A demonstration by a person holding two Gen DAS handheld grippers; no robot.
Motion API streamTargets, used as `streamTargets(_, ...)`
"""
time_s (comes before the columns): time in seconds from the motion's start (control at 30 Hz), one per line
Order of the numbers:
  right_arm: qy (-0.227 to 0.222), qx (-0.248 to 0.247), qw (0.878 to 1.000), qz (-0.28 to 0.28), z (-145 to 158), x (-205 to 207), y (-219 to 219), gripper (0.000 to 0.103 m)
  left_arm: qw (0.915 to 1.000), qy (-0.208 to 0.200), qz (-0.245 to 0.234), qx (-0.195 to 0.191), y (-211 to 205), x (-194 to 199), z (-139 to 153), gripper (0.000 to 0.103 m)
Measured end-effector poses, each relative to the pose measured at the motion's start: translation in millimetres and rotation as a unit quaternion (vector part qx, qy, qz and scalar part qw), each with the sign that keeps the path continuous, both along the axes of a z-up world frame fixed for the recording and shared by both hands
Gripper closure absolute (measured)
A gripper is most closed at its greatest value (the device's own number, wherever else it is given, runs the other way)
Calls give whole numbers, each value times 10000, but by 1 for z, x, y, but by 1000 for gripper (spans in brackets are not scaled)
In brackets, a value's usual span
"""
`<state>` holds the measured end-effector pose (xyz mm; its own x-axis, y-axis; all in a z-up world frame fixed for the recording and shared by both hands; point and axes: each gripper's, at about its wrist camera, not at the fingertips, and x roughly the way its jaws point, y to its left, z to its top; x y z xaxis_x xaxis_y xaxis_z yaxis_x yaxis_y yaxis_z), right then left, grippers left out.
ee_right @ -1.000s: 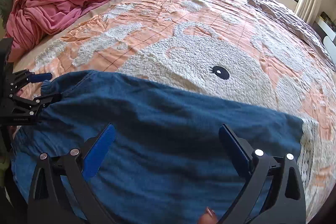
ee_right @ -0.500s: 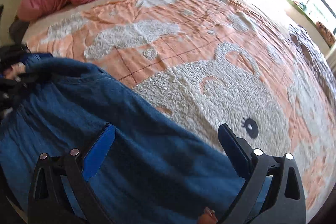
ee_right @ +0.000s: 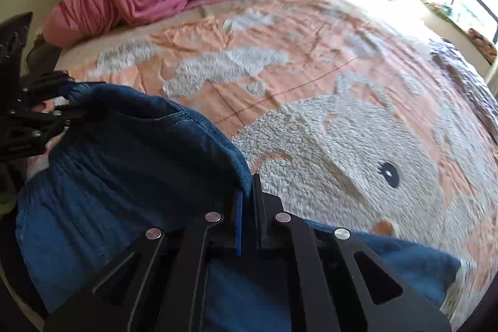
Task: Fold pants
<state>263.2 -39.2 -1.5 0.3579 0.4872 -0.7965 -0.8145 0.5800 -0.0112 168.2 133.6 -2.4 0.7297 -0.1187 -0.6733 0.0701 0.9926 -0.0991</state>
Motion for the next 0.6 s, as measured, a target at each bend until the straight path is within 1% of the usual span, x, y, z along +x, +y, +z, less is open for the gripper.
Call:
streamTargets(0.13,-304,353,9978,-470,18,-33,-22,99,9998,-141,-127,62,-5,-5,5,77)
streamTargets(0.2,-290,513,9964,-611,24,-47,-32,99,9997,-214,-139,69,-7,-10,10,77)
streamTargets(0.27,-320,605,9948,-760,30,-63,-39,99,9991,-370,-185,93,-11,-20,17,77)
streamTargets(0.33,-404,747,9930,-816,37,-82,-46,99,9985,-479,-200,143,-16,-31,23,77)
streamTargets(0.4,-491,827,9918,-839,40,-101,-51,99,9975,-608,-244,271,-22,-47,29,77)
streamTargets(0.47,-438,936,9907,-886,41,-121,-59,99,9964,-657,-326,418,-29,-65,33,77)
streamTargets(0.5,-392,948,9907,-895,40,-129,-61,99,9962,-670,-363,430,-31,-73,33,76)
streamTargets(0.6,-431,841,9922,-809,35,-161,-68,99,9966,-516,-465,441,-38,-100,28,76)
